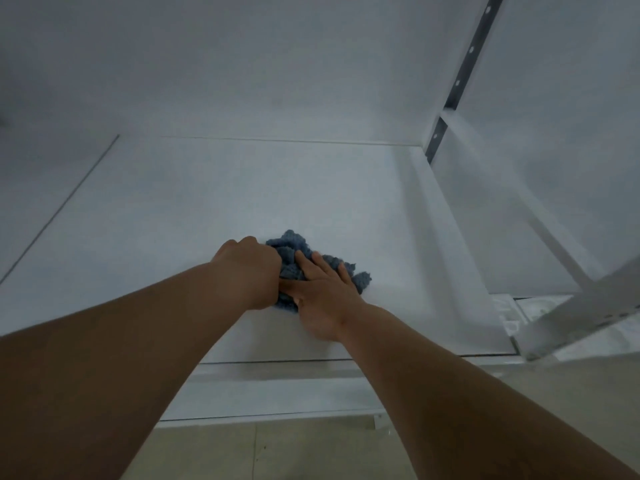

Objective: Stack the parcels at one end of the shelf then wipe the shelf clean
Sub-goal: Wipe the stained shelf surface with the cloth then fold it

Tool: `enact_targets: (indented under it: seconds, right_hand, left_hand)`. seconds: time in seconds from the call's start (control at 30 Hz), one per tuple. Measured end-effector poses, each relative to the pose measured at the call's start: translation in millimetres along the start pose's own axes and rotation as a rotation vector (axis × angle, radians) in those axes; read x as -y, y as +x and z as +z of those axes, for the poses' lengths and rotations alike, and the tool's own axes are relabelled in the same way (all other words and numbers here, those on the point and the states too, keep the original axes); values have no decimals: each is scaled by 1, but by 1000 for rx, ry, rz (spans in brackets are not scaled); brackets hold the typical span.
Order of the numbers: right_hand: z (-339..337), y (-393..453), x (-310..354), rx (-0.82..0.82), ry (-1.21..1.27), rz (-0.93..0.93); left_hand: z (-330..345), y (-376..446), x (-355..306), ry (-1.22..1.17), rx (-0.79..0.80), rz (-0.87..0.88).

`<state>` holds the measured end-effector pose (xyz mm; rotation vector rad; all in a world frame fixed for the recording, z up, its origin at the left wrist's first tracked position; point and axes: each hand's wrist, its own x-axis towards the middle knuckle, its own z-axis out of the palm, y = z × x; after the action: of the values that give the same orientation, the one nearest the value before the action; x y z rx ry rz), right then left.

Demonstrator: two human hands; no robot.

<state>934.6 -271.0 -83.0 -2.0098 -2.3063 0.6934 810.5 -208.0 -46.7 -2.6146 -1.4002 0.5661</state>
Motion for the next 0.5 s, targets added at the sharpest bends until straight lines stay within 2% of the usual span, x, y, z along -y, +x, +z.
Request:
enact_targets:
  seconds: [0.2, 0.5]
  right_hand:
    - [22, -51, 12, 3, 13, -44]
    - [33, -103, -4, 0, -39, -51]
  left_hand:
    - [9, -51, -19, -53, 8, 6]
    - [24, -86, -54, -133, -76, 22]
